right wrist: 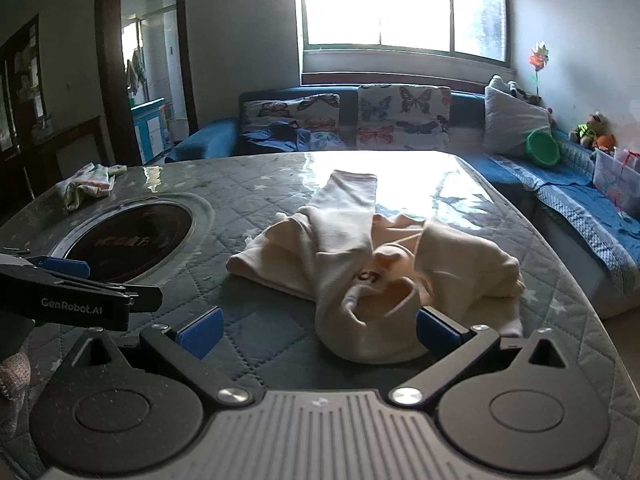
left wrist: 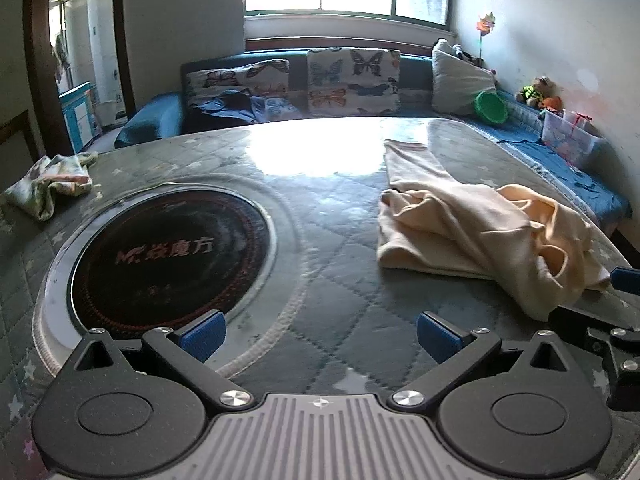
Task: Fold clothes
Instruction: 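Move both grippers toward the crumpled cream sweatshirt on the table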
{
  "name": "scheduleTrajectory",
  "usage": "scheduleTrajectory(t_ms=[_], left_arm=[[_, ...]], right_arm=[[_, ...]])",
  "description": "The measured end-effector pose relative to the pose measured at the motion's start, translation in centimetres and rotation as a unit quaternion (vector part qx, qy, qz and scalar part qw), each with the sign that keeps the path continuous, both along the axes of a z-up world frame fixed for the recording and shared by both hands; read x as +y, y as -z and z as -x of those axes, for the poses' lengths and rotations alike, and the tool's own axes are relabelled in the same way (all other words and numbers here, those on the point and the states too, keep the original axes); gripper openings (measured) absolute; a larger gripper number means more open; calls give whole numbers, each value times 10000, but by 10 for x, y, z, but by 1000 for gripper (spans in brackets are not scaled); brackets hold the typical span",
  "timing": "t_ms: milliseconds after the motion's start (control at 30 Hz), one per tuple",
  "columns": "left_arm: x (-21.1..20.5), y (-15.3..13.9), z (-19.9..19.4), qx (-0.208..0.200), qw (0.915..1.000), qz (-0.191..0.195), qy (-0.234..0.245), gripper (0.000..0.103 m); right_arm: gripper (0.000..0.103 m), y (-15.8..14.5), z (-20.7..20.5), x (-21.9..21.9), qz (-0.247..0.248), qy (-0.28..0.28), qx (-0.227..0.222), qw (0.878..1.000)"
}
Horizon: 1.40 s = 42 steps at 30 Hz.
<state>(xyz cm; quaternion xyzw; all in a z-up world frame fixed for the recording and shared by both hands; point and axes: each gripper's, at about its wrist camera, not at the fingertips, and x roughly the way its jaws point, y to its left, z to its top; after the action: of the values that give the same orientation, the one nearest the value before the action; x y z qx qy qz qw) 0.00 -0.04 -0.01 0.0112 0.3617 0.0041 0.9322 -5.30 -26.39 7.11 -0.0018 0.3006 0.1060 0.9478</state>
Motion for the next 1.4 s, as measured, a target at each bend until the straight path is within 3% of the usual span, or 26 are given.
scheduleTrajectory(t_ms=[167, 433, 1400], left_arm=[[-7, -2, 5, -55, 10000, -11, 46, 103], [-22, -6, 2, -8, 9997, 21, 250, 103], [-59, -13, -43, 222, 9988, -115, 416, 103]], right_arm=[[103, 1, 6, 9, -101, -33, 4, 9999], [103, 1, 3, -26, -314, -183, 69, 9993], [103, 9, -46, -70, -68, -632, 441, 9970]])
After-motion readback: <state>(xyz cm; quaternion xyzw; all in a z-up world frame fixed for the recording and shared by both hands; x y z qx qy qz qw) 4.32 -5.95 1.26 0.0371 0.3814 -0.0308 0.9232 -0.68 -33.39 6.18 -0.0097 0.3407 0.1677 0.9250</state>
